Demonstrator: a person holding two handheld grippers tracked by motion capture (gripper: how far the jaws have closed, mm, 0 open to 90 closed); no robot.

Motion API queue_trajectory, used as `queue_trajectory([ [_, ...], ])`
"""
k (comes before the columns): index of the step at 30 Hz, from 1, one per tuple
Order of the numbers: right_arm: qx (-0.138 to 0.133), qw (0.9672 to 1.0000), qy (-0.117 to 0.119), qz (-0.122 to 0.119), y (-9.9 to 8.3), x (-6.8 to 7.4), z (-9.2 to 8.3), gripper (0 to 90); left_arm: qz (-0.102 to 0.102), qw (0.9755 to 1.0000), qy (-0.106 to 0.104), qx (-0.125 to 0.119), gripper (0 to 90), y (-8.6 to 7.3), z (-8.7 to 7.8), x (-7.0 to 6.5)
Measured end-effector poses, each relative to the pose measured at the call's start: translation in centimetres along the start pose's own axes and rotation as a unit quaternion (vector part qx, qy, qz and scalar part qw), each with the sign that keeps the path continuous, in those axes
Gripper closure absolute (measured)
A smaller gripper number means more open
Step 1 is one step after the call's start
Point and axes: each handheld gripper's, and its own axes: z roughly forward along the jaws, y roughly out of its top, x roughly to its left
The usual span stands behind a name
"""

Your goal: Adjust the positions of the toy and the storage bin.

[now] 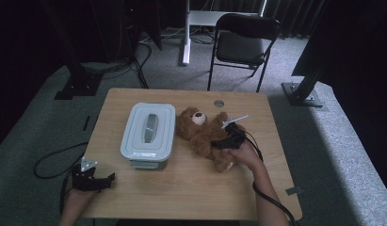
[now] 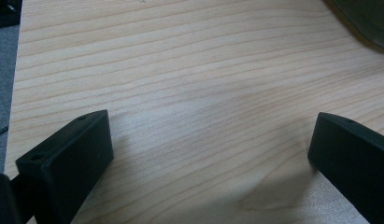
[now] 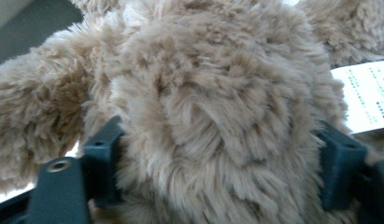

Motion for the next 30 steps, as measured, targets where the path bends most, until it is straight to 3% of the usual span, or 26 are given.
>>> queue_trajectory([
  [5, -0.005, 0.9997, -0.022, -0.012, -0.1, 0.7, -0.2, 37.1, 0.0, 1.0, 0.0, 0.0, 0.6, 0.0, 0.0, 0.0],
  [10, -0.031, 0.9971, -0.065, -0.027, -0.4, 2.0, -0.5, 53.3, 0.0, 1.0, 0.0, 0.0, 0.6, 0.0, 0.0, 0.0],
  [19, -0.076, 0.9948, -0.065, 0.023, 0.1, 1.4, -2.0, 65.9, 0.0, 1.0, 0.0, 0.0, 0.6, 0.0, 0.0, 0.0],
  [24, -0.103, 0.9865, -0.112, 0.061, 0.5, 0.8, -2.7, 67.1, 0.0, 1.0, 0.0, 0.0, 0.6, 0.0, 0.0, 0.0],
  [26, -0.104, 0.9854, -0.117, 0.066, 0.6, 0.5, -2.8, 67.1, 0.0, 1.0, 0.0, 0.0, 0.6, 0.0, 0.0, 0.0],
  [27, -0.117, 0.9793, -0.132, 0.099, 0.8, -0.3, -3.4, 67.0, 0.0, 1.0, 0.0, 0.0, 0.6, 0.0, 0.0, 0.0],
  [30, -0.134, 0.97, -0.161, 0.124, 1.3, -1.1, -4.3, 66.9, 0.0, 1.0, 0.0, 0.0, 0.6, 0.0, 0.0, 0.0],
])
